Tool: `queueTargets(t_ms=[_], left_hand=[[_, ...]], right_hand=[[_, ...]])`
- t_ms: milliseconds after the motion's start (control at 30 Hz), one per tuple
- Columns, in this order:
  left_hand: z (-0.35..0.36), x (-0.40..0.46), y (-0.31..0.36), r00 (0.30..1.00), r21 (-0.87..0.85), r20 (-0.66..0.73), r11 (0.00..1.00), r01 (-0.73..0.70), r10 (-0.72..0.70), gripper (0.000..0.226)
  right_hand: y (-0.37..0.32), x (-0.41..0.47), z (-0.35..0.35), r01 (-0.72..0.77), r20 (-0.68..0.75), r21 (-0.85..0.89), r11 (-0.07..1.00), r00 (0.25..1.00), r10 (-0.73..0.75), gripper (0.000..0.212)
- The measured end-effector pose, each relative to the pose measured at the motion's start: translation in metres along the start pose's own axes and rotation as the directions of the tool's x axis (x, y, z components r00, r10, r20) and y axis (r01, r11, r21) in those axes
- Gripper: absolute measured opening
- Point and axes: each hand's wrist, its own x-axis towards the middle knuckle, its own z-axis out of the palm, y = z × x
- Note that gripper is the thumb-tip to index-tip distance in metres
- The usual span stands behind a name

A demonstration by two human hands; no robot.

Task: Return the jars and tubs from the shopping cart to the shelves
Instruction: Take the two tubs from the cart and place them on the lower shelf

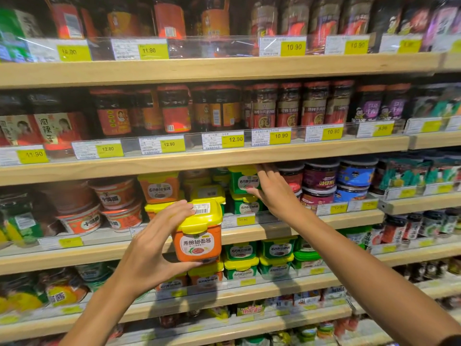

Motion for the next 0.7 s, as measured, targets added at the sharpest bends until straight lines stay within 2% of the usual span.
queueTargets(t_ms=[133, 233, 300, 400, 500, 567, 700], left_hand=[[0.002, 0.000, 0.002, 1.000, -0.001, 0.009, 1.000, 0.001, -0.001, 0.096], [0.002, -0.001, 0.003, 1.000, -0.002, 0.013, 1.000, 0.011, -0.011, 0.096], [0.002, -0.002, 0.005, 1.000, -0.004, 0.009, 1.000, 0.015, -0.015, 0.096], [-0.001, -0.002, 0.006, 1.000, 0.003, -0.004, 1.000, 0.016, -0.016, 0.094], [-0.002, 0.004, 0.006, 0.999, 0.003, -0.010, 0.999, 0.032, -0.032, 0.094], [-0.001, 0.010, 0.006, 0.999, 0.006, -0.014, 0.999, 0.036, -0.036, 0.094], [0.006, 0.020, 0.005, 0.999, -0.001, -0.034, 0.999, 0.035, -0.035, 0.089]], right_hand=[[-0.001, 0.002, -0.001, -0.036, 0.064, -0.041, 0.999, 0.997, 0.038, 0.038], [-0.002, -0.008, 0.000, 0.013, -0.008, 0.000, 1.000, 1.000, -0.013, 0.050], [-0.011, -0.027, -0.002, 0.038, -0.072, 0.133, 0.990, 0.997, -0.029, 0.068], [-0.037, -0.064, -0.016, 0.072, -0.121, 0.404, 0.912, 0.992, -0.025, 0.072], [-0.066, -0.091, -0.029, 0.016, 0.020, 0.662, 0.750, 0.999, -0.039, 0.077], [-0.081, -0.097, -0.033, -0.001, 0.066, 0.737, 0.676, 0.995, -0.070, 0.083], [-0.098, -0.095, -0.032, 0.032, 0.035, 0.775, 0.631, 0.995, -0.093, 0.093]])
